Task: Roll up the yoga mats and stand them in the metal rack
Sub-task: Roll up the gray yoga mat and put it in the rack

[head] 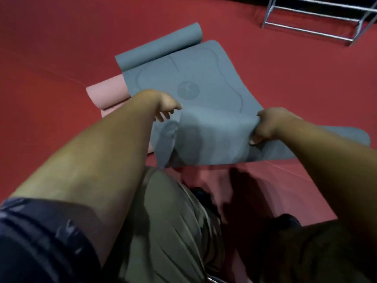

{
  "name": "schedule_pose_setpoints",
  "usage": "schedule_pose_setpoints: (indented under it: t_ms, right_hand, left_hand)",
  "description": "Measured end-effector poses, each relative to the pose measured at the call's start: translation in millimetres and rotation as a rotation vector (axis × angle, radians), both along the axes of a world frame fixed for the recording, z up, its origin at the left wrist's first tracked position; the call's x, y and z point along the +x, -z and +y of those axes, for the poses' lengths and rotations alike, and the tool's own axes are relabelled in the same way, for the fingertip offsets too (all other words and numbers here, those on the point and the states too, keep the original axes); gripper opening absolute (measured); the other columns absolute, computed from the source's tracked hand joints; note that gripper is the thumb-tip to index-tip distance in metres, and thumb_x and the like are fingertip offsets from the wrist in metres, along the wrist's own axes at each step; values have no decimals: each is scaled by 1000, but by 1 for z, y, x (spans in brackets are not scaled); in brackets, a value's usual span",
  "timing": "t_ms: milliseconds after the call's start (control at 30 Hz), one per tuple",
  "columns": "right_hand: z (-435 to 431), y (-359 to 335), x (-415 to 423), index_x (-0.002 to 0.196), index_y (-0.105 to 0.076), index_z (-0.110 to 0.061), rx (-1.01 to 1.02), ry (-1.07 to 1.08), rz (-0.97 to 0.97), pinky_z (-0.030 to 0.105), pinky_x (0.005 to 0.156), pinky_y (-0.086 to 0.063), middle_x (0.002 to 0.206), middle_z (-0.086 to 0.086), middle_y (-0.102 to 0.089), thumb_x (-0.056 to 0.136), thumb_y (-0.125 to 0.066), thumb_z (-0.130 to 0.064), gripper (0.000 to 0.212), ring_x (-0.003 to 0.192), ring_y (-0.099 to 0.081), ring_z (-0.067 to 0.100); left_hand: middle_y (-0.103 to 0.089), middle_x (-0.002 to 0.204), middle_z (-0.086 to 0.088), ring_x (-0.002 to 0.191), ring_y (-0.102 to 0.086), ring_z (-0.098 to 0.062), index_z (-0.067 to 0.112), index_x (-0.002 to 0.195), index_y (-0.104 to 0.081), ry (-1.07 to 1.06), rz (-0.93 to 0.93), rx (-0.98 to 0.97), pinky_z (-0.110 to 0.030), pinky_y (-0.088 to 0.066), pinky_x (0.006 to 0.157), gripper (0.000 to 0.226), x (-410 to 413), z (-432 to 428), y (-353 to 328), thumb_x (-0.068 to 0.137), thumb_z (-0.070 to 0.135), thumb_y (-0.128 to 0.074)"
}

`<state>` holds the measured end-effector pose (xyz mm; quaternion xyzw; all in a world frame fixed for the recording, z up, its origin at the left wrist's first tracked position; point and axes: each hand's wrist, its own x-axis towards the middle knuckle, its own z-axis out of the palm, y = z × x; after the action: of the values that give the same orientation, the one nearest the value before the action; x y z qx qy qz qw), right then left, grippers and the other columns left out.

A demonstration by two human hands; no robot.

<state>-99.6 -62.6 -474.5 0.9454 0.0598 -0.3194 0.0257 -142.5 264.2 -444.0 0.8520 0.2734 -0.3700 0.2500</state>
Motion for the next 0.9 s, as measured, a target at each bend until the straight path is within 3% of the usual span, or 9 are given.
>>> schedule_pose_setpoints:
  t_ms: [100,167,300,433,500,600,733,800,900]
  right_hand:
    - [9,27,6,88,-62,-25,-12,3,35,53,96,-58,101,1,-67,10,-81,-69,92,103,-69,33]
    - [30,17,-11,94,-64,-27,-30,-14,61,58,102,-52,105,-2,-67,20,-88,-65,87,110,-66,33]
    - [58,24,-22,104,-61,-30,-90,-49,39,64,107,-43,120,2,-65,53,-97,-58,69,123,-63,35]
    - [77,46,-16,103,-57,-31,-16,-183,-25,54,103,-42,123,4,-70,62,-92,-55,59,123,-63,34]
    - [87,57,-16,107,-57,-31,5,-262,-41,52,101,-43,122,2,-70,64,-89,-56,59,123,-62,32]
    - [100,72,-14,115,-57,-31,19,-345,-19,51,99,-42,122,1,-68,66,-86,-54,61,124,-58,33]
    - [104,88,-14,116,-57,-35,54,-409,12,49,97,-41,118,-1,-68,70,-80,-47,53,120,-58,32]
    - [103,92,-15,120,-57,-38,56,-434,16,47,95,-39,117,-1,-69,73,-72,-42,49,120,-59,31]
    - [99,88,-12,124,-61,-40,50,-426,38,46,98,-40,121,1,-70,75,-67,-37,49,121,-63,31]
  left_hand:
    - [-48,161,-6,142,-53,-35,7,160,-42,18,159,-4,-45,-45,101,63,8,27,30,112,48,-48]
    - [-48,163,-7,142,-53,-33,10,160,-42,-33,187,-22,-49,-44,111,67,9,43,55,110,53,-51]
    - [-55,148,-15,119,-61,-36,10,154,-49,-87,175,22,-54,-49,111,65,9,64,101,105,51,-60]
    - [-68,135,-15,97,-69,-32,8,133,-71,-87,118,13,-40,-59,87,41,2,77,162,97,26,-68]
    - [-70,135,-14,114,-71,-37,10,132,-70,-296,10,59,-49,-59,100,70,-2,89,202,74,47,-81]
    - [-65,137,-13,123,-67,-36,7,138,-64,-501,-172,105,-49,-58,105,103,0,124,272,52,57,-90]
    - [-76,119,-2,96,-75,-22,14,126,-64,-846,-403,51,-44,-65,87,123,6,167,323,16,58,-94]
    - [-78,110,-2,92,-77,-22,12,123,-63,-1039,-561,-40,-39,-65,85,115,8,167,310,21,56,-94]
    - [-78,117,-2,101,-76,-22,11,128,-66,-1100,-721,-181,-40,-63,93,82,20,122,244,62,48,-97]
